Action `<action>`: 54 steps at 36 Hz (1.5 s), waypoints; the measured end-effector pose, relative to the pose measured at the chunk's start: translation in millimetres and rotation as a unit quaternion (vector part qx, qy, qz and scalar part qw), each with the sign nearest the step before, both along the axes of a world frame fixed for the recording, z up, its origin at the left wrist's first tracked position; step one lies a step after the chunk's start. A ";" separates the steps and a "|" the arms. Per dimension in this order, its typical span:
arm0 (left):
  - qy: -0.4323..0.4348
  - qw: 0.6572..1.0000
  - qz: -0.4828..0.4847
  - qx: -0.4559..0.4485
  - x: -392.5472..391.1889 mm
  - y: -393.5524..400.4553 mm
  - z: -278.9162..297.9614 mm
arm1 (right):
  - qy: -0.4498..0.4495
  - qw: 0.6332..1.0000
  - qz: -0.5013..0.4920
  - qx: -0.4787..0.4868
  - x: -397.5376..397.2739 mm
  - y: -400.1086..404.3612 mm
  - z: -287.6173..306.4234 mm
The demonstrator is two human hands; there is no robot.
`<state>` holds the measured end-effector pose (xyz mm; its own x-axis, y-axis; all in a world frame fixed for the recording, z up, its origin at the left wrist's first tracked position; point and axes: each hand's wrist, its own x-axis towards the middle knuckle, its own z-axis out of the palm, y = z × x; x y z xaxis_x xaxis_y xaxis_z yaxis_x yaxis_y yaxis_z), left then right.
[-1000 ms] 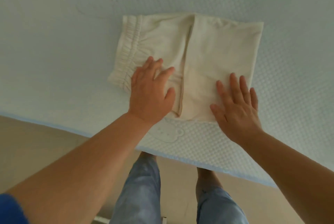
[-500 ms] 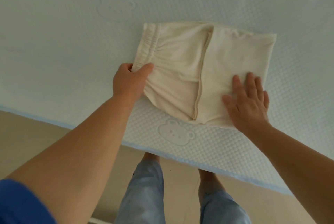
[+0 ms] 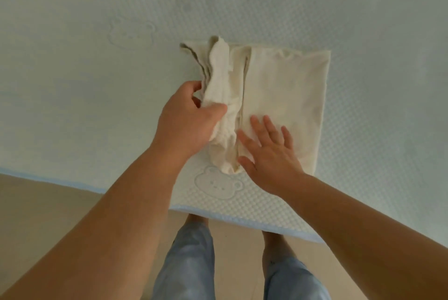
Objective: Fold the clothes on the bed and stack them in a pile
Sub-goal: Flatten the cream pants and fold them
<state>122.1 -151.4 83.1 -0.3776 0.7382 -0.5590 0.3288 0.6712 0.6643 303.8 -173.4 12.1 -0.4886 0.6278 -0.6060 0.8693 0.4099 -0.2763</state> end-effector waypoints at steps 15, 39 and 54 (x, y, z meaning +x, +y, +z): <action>0.080 0.975 -0.209 -0.001 139.3 2.8 -48.1 | 0.173 0.912 -0.369 0.042 87.8 -21.0 18.4; 0.171 0.913 -0.365 0.058 110.5 2.2 -85.5 | 0.090 0.851 -0.517 -0.005 60.7 31.1 2.5; -0.095 0.990 -0.085 -0.063 96.9 20.9 -21.7 | 0.256 0.835 -0.439 -0.212 23.4 65.7 50.2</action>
